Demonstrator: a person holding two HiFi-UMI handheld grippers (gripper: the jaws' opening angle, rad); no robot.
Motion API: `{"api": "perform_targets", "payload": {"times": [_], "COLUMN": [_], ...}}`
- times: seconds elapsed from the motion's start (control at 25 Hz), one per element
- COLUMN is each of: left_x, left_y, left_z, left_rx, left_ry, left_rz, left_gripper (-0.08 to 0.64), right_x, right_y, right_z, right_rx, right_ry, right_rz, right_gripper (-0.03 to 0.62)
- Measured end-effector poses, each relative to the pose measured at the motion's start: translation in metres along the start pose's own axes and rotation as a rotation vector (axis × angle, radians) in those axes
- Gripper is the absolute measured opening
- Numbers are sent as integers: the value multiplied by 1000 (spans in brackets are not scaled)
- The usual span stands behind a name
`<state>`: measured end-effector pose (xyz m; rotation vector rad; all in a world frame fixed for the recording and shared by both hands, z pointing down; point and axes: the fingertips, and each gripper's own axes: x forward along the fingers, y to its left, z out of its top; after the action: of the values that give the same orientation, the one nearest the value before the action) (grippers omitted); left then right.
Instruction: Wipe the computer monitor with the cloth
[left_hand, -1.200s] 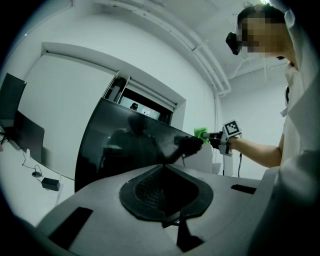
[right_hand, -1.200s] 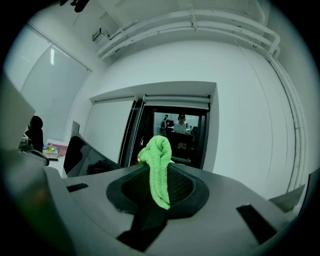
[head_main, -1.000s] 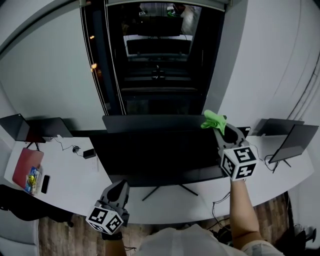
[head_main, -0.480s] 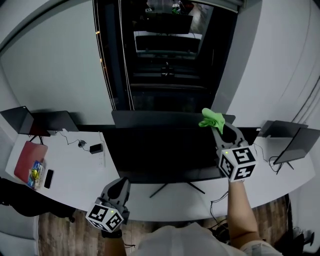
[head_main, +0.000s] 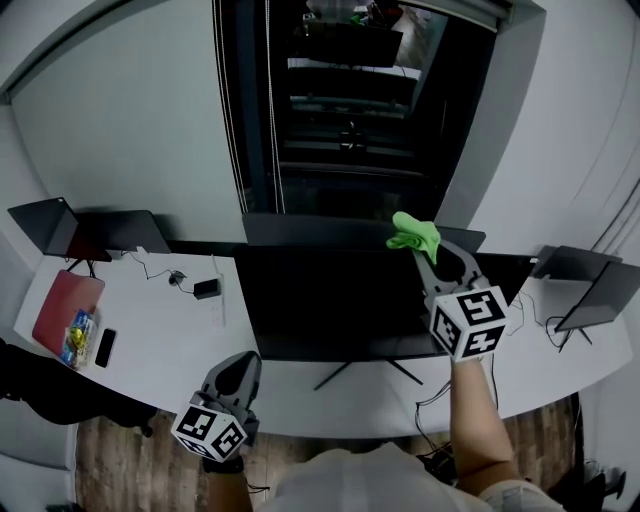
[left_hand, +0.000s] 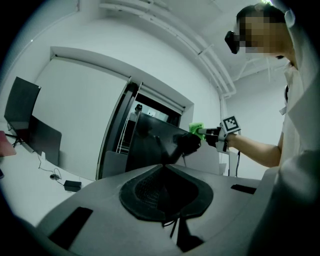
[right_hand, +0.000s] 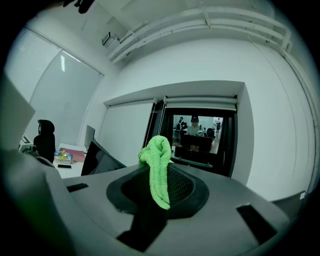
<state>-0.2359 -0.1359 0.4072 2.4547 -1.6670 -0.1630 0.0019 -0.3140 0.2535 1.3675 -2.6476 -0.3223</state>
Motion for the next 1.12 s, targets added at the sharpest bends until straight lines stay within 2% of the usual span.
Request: {"api": "perform_targets", "payload": {"times": [0.48, 1.12], "left_x": [-34, -75], "left_y": [27, 56], "left_z": [-1, -5], "left_rx": [-6, -24], "left_ry": [2, -11], "left_rz": [42, 120], "left_gripper": [21, 21], "right_x": [36, 76], "right_y": [83, 174], "right_z": [22, 46], "right_rx": [-11, -54], "right_ry": [-30, -46], "right_rz": [128, 281], "right_gripper": [69, 69]}}
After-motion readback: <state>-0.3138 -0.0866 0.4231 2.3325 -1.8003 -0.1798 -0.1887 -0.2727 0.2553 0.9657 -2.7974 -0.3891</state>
